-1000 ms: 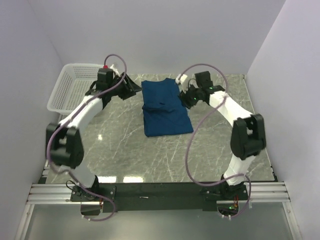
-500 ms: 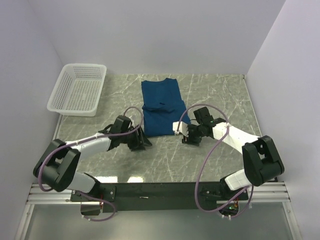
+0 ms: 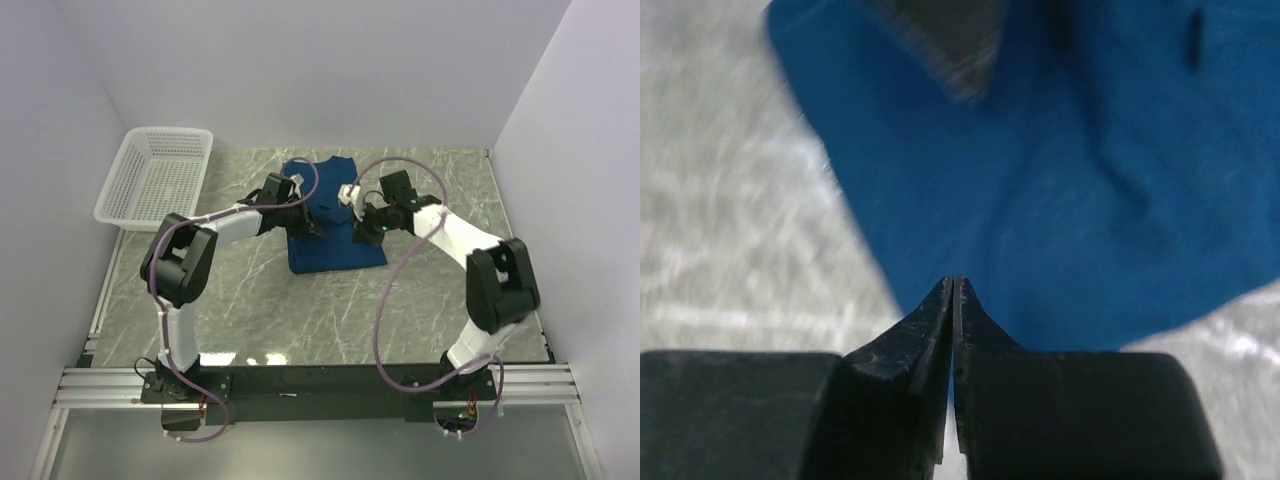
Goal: Fold and stack the t-shirts
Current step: Fold the tshirt
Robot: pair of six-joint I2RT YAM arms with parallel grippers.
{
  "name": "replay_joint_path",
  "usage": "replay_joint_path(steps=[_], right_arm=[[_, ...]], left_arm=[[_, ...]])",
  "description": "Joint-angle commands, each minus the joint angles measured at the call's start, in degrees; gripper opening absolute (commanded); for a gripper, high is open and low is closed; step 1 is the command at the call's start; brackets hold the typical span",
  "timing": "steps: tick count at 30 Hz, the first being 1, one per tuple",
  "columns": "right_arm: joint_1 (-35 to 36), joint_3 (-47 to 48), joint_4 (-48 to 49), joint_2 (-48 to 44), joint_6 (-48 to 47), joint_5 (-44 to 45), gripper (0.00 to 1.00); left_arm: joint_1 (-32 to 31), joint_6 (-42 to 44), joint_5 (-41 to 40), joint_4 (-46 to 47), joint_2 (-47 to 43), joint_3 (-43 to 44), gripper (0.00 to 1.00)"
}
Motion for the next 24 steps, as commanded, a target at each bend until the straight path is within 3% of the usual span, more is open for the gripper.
replay_joint_path(steps=[1, 6, 16, 20, 24], right_arm=[[0.7, 9.0, -0.1, 6.3, 8.4, -0.1, 0.08], [1.3, 15.7, 0.0, 12.3, 10.9, 1.9, 0.06], [1.4, 15.7, -0.5, 13.1, 10.4, 3.7, 0.07], [2.9, 17.7, -2.1, 14.4, 8.3, 6.5, 0.07], [5.2, 23.4, -3.6, 18.1, 8.5, 10.0, 0.07]], left_arm=[[1.4, 5.0, -2.5, -6.7, 2.2, 4.2, 0.01], [5.8, 7.6, -3.2, -9.3, 6.8, 9.0, 0.01], [10.0, 7.3, 2.4, -10.9, 16.3, 24.5, 0.04], [11.0, 4.8, 4.2, -7.1, 15.6, 23.8, 0.1], [12.1, 3.5, 3.0, -3.1, 9.3, 17.4, 0.11]])
